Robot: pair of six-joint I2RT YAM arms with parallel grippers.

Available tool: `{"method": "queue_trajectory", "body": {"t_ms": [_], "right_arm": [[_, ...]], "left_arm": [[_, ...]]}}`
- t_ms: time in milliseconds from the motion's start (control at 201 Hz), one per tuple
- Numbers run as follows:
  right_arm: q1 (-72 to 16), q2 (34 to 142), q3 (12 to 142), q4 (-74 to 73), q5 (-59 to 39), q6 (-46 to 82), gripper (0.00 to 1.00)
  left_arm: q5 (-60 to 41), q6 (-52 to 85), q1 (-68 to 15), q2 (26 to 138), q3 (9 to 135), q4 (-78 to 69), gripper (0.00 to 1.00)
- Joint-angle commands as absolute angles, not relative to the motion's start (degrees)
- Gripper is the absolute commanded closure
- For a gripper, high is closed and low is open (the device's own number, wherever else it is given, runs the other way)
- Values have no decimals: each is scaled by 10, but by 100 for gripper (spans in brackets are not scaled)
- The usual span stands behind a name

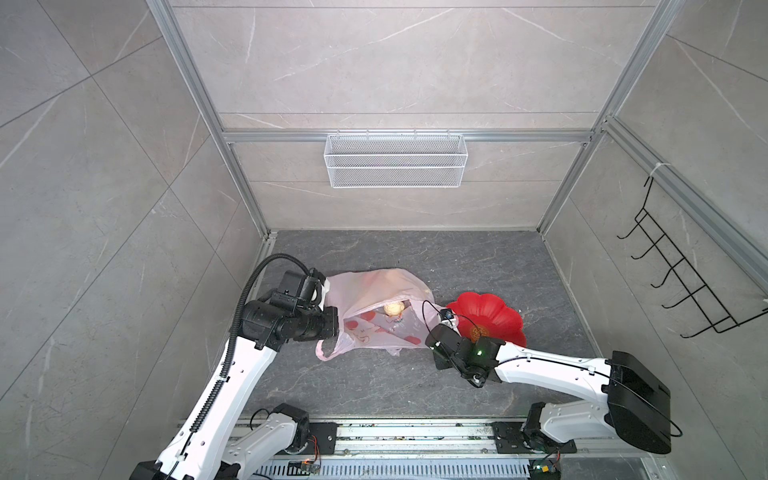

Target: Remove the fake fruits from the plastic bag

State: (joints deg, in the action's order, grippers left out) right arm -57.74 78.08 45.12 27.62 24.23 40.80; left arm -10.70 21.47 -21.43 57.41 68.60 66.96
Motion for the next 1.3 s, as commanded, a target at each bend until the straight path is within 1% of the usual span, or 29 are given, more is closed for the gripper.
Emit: {"method": "queue_trajectory", "body": {"t_ms": [0, 70, 244, 363, 498, 548, 682, 757, 787, 846, 976, 1035, 1175, 1299], "right_arm": [[-581, 796, 505, 322, 247, 397, 86], [-581, 796, 524, 335, 245, 393, 79], [-590, 754, 550, 383, 237, 394, 71], [-610, 722, 581, 455, 251, 394, 67], [-643, 696, 627, 541, 279, 408, 64], [-653, 691, 645, 560, 286, 411, 61], [-680, 697, 692, 588, 312, 409, 57], [-686, 711, 710, 568, 312, 392, 57], [-686, 719, 714, 550, 308, 381, 57], [-686, 741, 719, 499, 294, 353, 61], [-686, 829, 751, 394, 261, 297, 75], [-685, 876, 777, 362, 259, 285, 79], [-672, 965, 814, 283, 213, 268, 83], [-658, 1026, 835, 249, 191, 276, 85]], "left_arm": [[-133, 213, -213, 565, 677, 703, 91], [-134, 220, -213, 562, 670, 695, 91], [-110, 236, -213, 552, 666, 668, 91], [-105, 243, -213, 551, 668, 648, 91], [-96, 253, -213, 545, 665, 626, 91], [-95, 256, -213, 543, 665, 620, 91], [-89, 262, -213, 536, 668, 608, 91], [-89, 262, -213, 533, 671, 605, 91], [-89, 262, -213, 533, 671, 604, 91], [-91, 261, -213, 535, 672, 604, 91], [-96, 259, -213, 537, 671, 603, 91], [-99, 259, -213, 536, 671, 601, 91], [-98, 261, -213, 532, 671, 601, 91], [-95, 267, -213, 527, 673, 600, 91]]}}
